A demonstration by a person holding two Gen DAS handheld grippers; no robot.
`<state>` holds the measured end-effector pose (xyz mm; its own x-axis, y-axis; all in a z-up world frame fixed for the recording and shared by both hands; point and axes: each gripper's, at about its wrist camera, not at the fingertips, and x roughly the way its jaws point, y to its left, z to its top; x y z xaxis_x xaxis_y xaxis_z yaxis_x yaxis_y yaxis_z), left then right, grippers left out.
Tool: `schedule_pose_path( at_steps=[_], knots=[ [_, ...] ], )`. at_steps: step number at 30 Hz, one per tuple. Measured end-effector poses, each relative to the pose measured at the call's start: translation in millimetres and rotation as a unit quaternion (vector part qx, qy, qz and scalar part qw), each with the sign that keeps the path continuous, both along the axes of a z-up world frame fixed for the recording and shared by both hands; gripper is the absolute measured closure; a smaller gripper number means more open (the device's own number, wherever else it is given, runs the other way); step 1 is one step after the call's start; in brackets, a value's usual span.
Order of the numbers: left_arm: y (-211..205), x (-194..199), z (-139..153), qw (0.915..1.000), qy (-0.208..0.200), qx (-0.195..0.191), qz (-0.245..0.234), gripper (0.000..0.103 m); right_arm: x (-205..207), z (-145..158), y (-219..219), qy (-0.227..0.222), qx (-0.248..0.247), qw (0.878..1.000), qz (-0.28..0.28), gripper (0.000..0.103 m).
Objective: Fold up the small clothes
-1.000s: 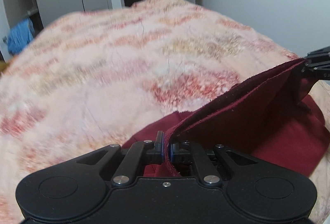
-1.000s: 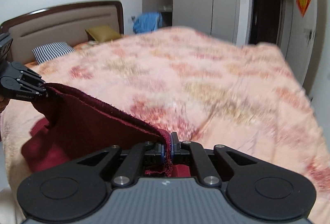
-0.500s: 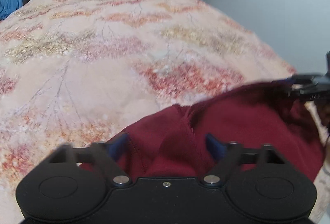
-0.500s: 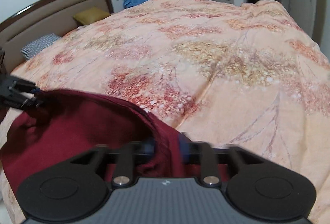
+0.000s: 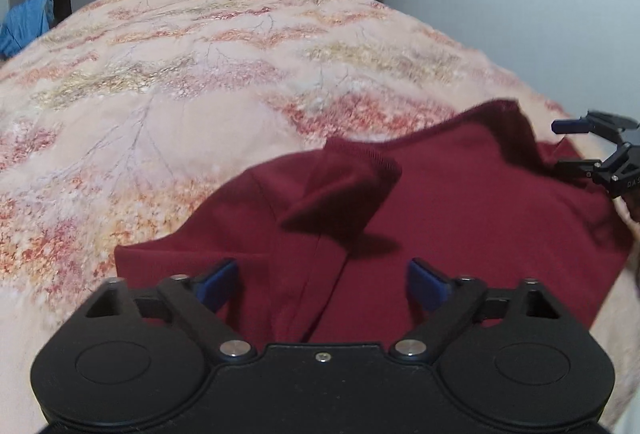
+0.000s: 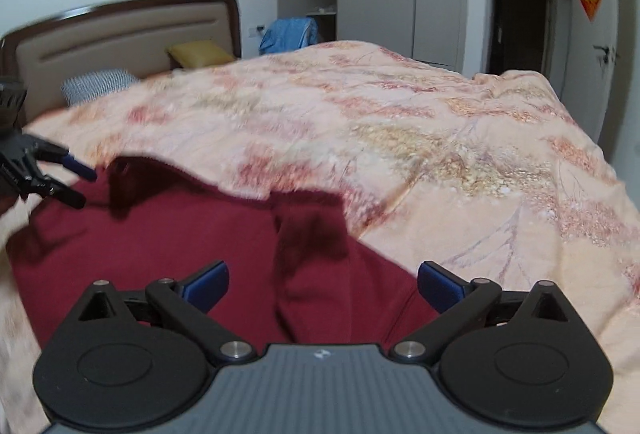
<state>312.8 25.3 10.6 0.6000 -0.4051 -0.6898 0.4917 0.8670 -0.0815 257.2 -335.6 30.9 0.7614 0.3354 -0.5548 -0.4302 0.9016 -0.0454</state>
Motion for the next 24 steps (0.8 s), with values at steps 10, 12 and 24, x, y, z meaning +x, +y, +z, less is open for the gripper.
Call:
schedule_pose_path(
  at_steps=[10, 12, 24],
  knots=[
    [18, 24, 8, 0.9895, -0.022, -0.02, 0.141, 0.055, 15, -12, -4, 0.01, 0.024, 0.999, -0.046, 0.066],
    [27, 27, 8, 0.9842, -0.026, -0.02, 0.174, 0.049, 20, -12, -17, 0.019, 0.047, 0.996, -0.078, 0.066],
    [44, 13, 13, 0.9662, -0.036, -0.048, 0.251, 0.005, 3, -18, -64, 0.014, 0.055, 0.981, -0.186, 0.016]
  ],
)
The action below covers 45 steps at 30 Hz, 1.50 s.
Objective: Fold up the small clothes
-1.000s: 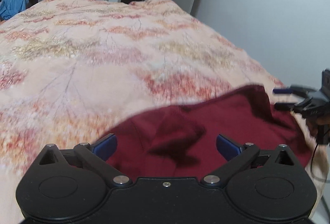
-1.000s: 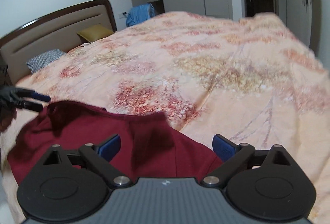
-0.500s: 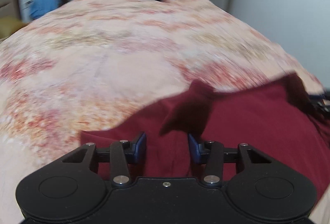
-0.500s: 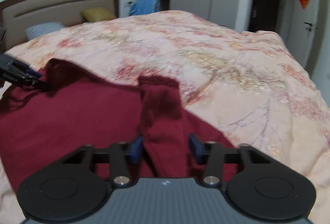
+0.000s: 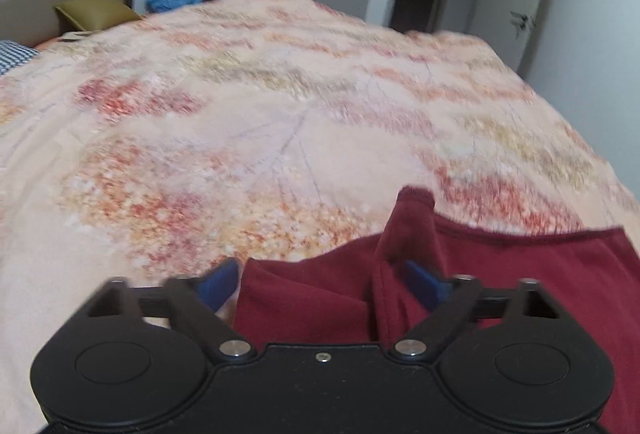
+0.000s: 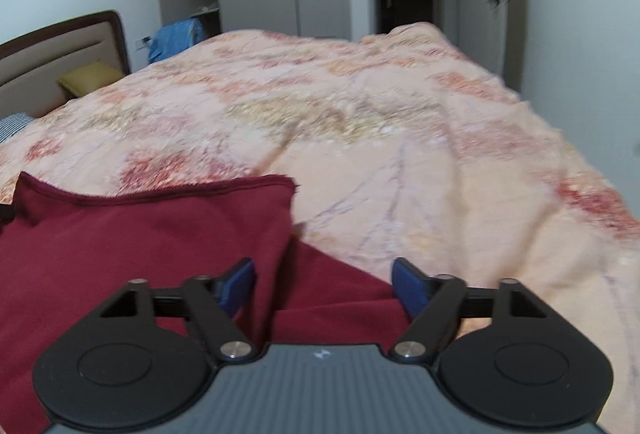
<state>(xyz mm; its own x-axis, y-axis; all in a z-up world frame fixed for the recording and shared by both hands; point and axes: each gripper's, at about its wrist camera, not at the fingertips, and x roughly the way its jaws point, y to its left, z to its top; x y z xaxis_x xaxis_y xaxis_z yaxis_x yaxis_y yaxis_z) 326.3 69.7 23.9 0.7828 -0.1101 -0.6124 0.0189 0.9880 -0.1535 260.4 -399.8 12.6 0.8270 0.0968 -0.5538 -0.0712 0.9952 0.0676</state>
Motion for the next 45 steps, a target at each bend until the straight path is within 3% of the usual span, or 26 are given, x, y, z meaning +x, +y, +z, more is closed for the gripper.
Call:
schedule_pose_path(
  at_steps=[4, 7, 11, 13, 18, 26, 31, 36, 40, 43, 45],
  knots=[
    [-7, -25, 12, 0.9995, -0.032, 0.006, -0.002, 0.001, -38, 7, 3, -0.035, -0.02, 0.999, 0.001, 0.002],
    [-10, -36, 6, 0.9996, -0.015, 0.022, -0.002, 0.001, -63, 4, 10, -0.055, -0.046, 0.997, -0.004, 0.0],
    [-4, -39, -17, 0.9978, 0.031, 0.054, 0.025, 0.001, -75, -12, 8, -0.037, -0.057, 0.996, -0.052, 0.0],
    [5, -37, -26, 0.9976, 0.053, 0.038, 0.026, 0.001, -76, -18, 1, -0.026, -0.051, 0.995, -0.081, 0.0],
    [18, -44, -15, 0.9973, 0.052, -0.018, 0.048, 0.001, -84, -12, -15, -0.032, -0.018, 0.992, -0.118, 0.0],
    [7, -95, 15, 0.9978, 0.015, -0.041, 0.05, 0.001, -107, 11, 34, -0.083, -0.05, 0.994, -0.045, 0.0],
    [0, -125, 16, 0.9971, 0.022, -0.047, 0.056, 0.001, -106, 12, 86, -0.105, -0.074, 0.992, 0.02, 0.0],
    [-6, -152, 8, 0.9953, 0.016, -0.07, 0.065, 0.001, -95, 13, 138, -0.116, -0.067, 0.988, 0.073, 0.0],
    [-7, -168, -4, 0.9905, 0.014, -0.108, 0.083, 0.001, -83, -1, 174, -0.102, -0.082, 0.986, 0.103, 0.0],
    [-11, -187, -16, 0.9833, -0.026, -0.16, 0.082, 0.001, -77, -27, 194, -0.086, -0.124, 0.982, 0.109, 0.0],
    [-18, -191, -23, 0.9813, -0.03, -0.174, 0.077, 0.001, -76, -44, 194, -0.088, -0.125, 0.983, 0.104, 0.0]
  ],
)
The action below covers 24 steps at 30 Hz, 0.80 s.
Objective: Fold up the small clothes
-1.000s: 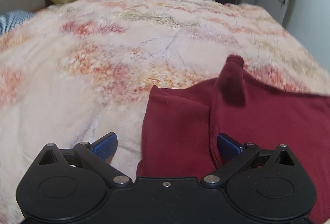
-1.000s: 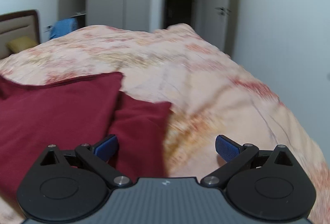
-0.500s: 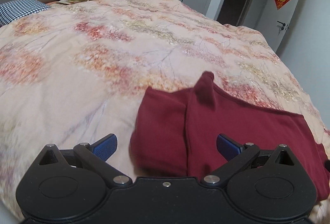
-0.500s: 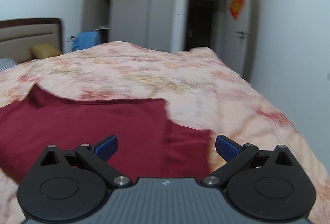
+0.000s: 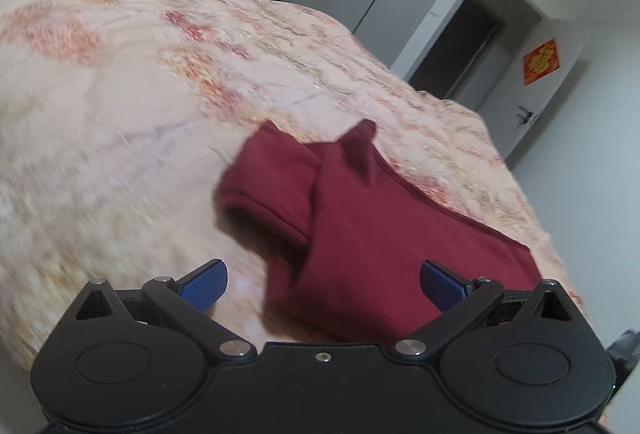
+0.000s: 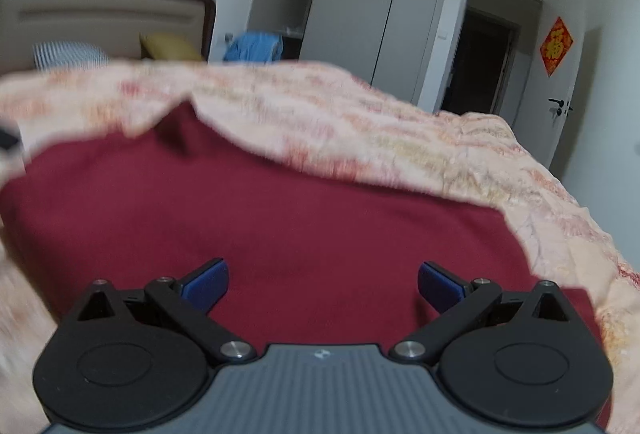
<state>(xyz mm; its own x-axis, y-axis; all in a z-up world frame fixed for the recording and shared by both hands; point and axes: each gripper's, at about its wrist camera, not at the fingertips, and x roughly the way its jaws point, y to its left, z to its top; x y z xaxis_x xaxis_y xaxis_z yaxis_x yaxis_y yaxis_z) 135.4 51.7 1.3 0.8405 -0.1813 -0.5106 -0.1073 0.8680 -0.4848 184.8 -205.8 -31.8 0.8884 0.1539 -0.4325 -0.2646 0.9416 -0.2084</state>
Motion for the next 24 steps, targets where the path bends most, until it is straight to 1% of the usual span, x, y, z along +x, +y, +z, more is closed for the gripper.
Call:
schedule_pose_path(
  at_steps=[2, 5, 8, 12, 14, 24],
  knots=[
    [-6, 2, -7, 0.9999, 0.005, -0.014, 0.001, 0.001, -1, -6, -9, -0.005, 0.028, 1.0, 0.004, 0.0],
    [-11, 9, -19, 0.9989, 0.02, -0.041, 0.011, 0.001, 1, -7, -24, 0.011, 0.071, 0.997, 0.015, 0.0],
    [-17, 13, -26, 0.9988, 0.027, -0.029, 0.027, 0.001, 0, -9, -33, 0.012, 0.097, 0.995, 0.02, 0.0],
    [-28, 18, -25, 0.9991, 0.033, 0.01, 0.026, 0.001, -8, -11, -32, -0.003, 0.091, 0.996, 0.013, 0.0],
    [-30, 20, -25, 0.9988, 0.036, 0.022, 0.025, 0.001, -10, -11, -30, -0.007, 0.087, 0.996, 0.011, 0.0],
    [-28, 20, -24, 0.9984, 0.04, 0.023, 0.031, 0.001, -11, -12, -30, -0.013, 0.088, 0.996, 0.011, 0.0]
  ],
)
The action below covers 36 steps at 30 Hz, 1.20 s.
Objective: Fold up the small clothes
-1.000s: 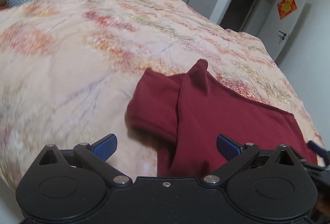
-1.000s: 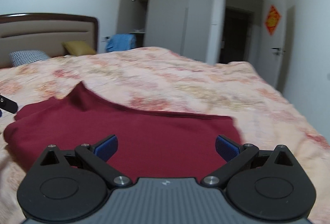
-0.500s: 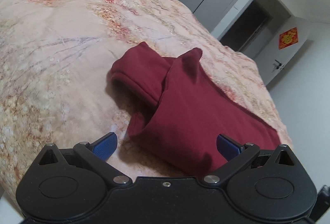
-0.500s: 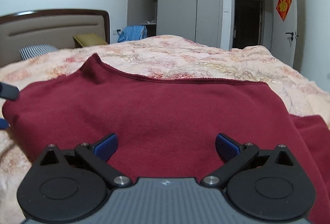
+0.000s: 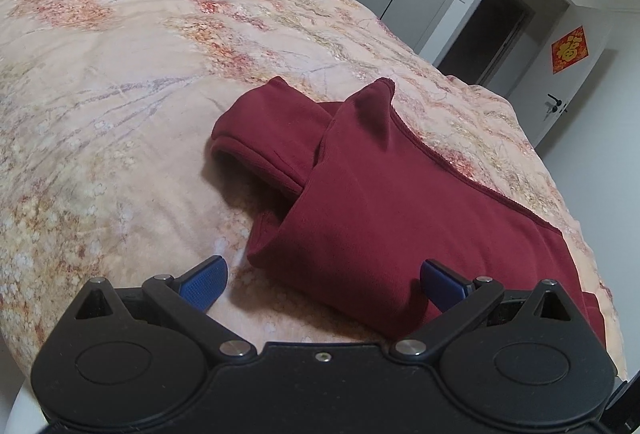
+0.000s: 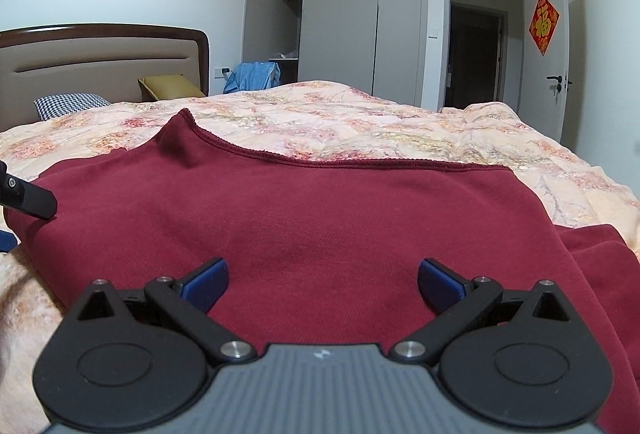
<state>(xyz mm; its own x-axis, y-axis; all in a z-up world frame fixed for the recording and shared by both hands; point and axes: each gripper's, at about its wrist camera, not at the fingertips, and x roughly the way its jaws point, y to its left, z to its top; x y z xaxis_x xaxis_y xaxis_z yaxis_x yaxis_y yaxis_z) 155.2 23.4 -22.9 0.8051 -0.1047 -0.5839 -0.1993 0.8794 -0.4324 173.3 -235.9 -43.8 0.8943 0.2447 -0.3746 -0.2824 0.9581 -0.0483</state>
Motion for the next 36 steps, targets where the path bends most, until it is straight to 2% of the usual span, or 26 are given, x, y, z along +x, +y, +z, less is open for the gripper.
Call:
schedule_pose_path(
  at_steps=[15, 22, 29, 36],
  knots=[
    [0, -2, -1, 1.0, 0.004, -0.006, 0.002, 0.001, -2, 0, 1, -0.002, -0.002, 1.0, -0.001, 0.0],
    [-4, 10, 1, 0.9998, 0.017, 0.005, -0.002, 0.001, -2, 0, 1, -0.002, -0.002, 1.0, -0.001, 0.0],
    [-4, 20, 4, 0.9997, 0.022, -0.011, -0.003, 0.001, -2, 0, 1, -0.002, -0.001, 1.0, -0.001, 0.0],
    [-8, 23, 4, 0.9997, 0.022, -0.004, -0.005, 0.001, -1, 0, 2, 0.003, 0.002, 1.0, -0.001, 0.0]
  ],
)
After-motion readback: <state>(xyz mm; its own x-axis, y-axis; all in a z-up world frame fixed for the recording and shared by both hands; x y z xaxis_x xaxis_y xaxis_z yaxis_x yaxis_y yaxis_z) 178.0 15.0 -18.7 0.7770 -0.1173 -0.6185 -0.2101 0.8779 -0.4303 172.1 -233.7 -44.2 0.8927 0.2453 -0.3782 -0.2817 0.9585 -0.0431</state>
